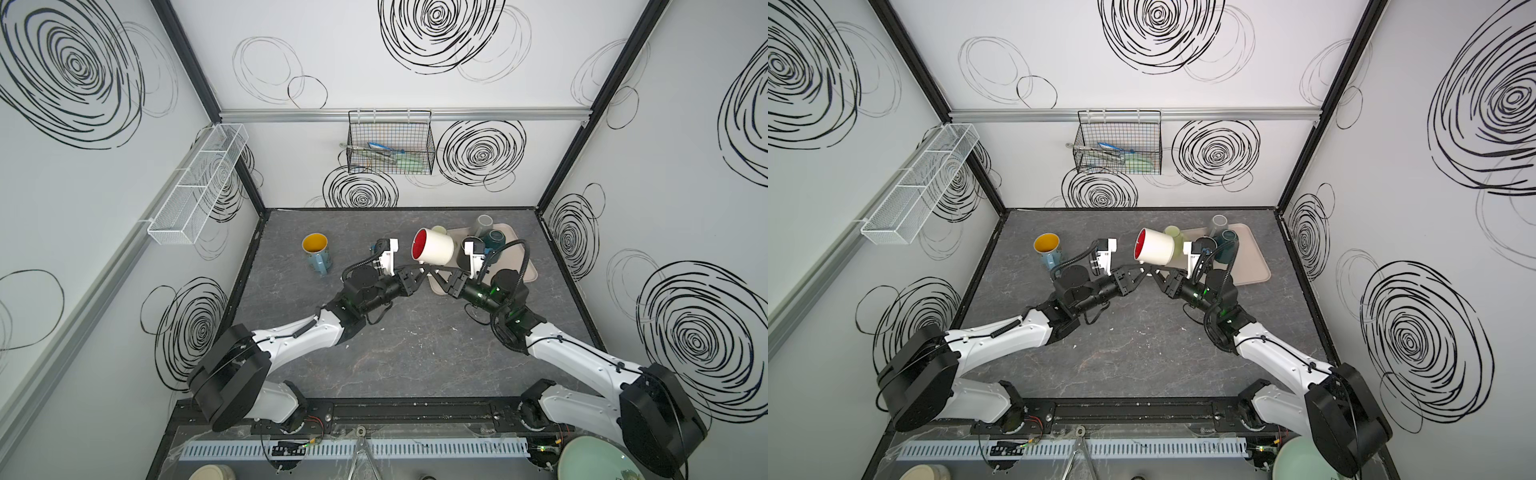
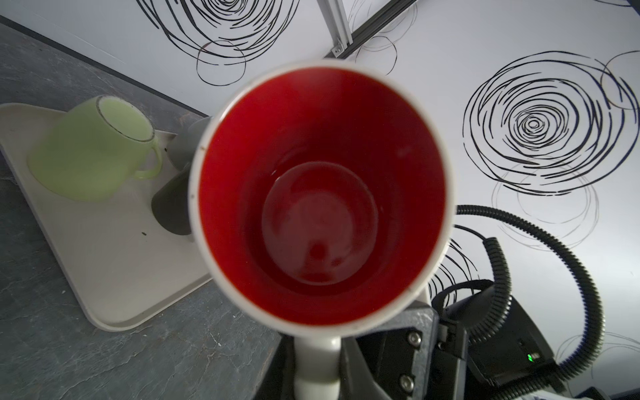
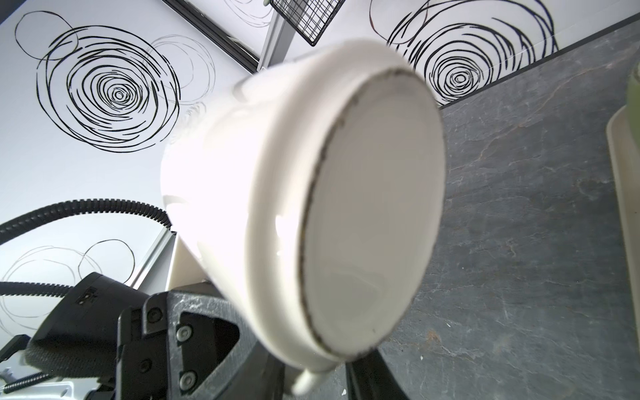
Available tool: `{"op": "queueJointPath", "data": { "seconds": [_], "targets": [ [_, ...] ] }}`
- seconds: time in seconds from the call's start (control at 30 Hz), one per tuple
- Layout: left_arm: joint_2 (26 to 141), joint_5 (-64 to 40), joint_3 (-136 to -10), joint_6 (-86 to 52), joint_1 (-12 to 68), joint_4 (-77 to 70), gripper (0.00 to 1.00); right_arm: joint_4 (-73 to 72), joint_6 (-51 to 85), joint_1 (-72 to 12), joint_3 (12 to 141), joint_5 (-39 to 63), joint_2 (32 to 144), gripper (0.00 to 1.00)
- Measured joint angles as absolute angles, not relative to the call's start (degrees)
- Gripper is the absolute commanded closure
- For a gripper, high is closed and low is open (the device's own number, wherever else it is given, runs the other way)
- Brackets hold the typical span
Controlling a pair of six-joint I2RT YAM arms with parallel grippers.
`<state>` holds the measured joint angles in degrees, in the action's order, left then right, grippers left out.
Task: Turn the mug right side up
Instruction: Place the mug at the top-left of the table.
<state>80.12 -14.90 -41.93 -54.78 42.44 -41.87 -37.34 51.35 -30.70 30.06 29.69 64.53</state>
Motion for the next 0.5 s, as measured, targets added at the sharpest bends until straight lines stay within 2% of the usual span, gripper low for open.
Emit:
{"op": "queueJointPath", "data": {
  "seconds": [0.1,0.2,0.5],
  "targets": [
    [79.64,-13.3,-42.57,-53.41,43.05,-39.16,1.0,-36.34,50.78,-30.7,30.06,29.47,64.55,0.63],
    [79.13,-11.81,-43.86,-51.4,43.62,-35.73,1.0,-35.81,50.3,-30.7,30.06,28.91,64.55,0.56],
    [77.62,-8.16,-46.85,-46.24,44.91,-26.57,1.0,-33.91,48.9,-30.7,30.06,28.27,64.53,0.51]
  ]
}}
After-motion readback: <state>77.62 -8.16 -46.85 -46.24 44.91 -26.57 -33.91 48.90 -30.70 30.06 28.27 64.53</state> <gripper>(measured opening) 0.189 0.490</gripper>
